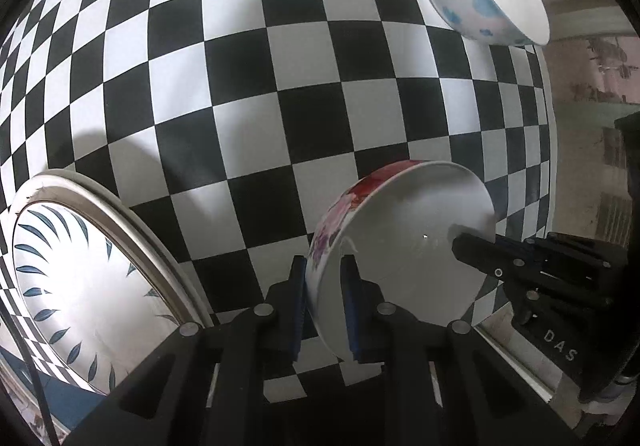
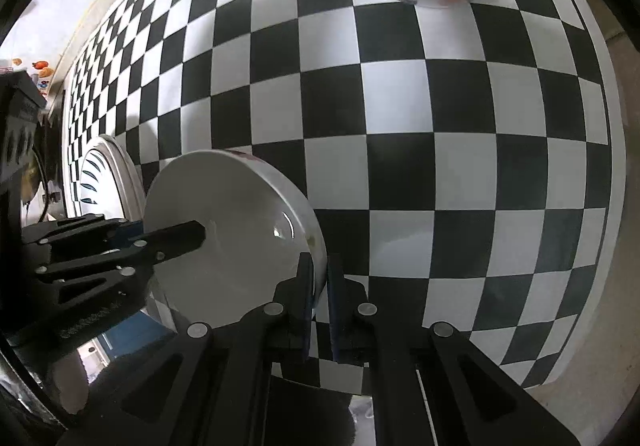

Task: Organize plates and bowls

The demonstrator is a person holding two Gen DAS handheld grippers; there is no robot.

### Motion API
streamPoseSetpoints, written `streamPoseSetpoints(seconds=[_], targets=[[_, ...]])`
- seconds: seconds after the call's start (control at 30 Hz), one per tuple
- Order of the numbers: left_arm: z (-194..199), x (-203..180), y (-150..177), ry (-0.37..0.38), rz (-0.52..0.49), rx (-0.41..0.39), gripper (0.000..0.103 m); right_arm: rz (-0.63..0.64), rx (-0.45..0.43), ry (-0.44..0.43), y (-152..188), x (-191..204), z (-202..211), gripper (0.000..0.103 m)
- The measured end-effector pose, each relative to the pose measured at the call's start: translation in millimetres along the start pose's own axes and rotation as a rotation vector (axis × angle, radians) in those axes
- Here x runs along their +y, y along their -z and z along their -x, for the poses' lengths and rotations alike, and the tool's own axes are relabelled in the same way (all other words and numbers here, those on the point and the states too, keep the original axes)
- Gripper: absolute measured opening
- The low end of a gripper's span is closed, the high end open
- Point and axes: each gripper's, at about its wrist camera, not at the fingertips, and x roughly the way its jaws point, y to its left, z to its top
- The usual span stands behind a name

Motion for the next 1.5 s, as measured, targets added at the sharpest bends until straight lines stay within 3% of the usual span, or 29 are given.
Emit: streamPoseSetpoints(seconds=[0.5, 0.67, 0.83, 0.97, 1.07, 1.13, 1.2, 1.5], targets=[[-4.5, 5.3, 7.9, -0.009, 0.021, 0.007, 0.015, 0.023, 0.008, 0.031, -12.9, 22.9, -3.1, 0.008], [-3.1, 16.3, 10.8, 0.017, 0.083, 0.032, 0.016, 0.016, 0.034, 0.013, -17.1, 22.4, -2.1, 0.009], [33.6, 12.2, 23.2, -0.036, 0.053, -0.034, 0.019, 0.041, 0.022, 0.018, -15.0, 23.0, 19.1, 0.010], [73.3, -2.6, 21.0, -0.106, -0.007, -0.172, 0.032, 0.081, -0.019, 0.066, -16.7, 25.2, 47.9, 0.012], [94.5, -8.0, -3.1, -0.150, -0.011, -0.275, 0.036, 0.067, -0.065, 0.034, -30.4, 20.5, 74.5, 0.014], [101.9, -6.3, -31.0, -0.123, 0.016, -0.295, 0.036, 0.051, -0.087, 0.007, -43.7, 12.6, 87.9, 0.025], [105.8, -3.8, -60.4, -0.095, 0.047, -0.299, 0.036, 0.039, -0.136, 0.014, -65.9, 5.0, 106.4, 0.048], [106.4, -2.4, -198.1, -0.037, 0.096, -0.279, 0.036, -0.097, -0.268, -0.039, -184.4, -39.4, 145.5, 0.050]])
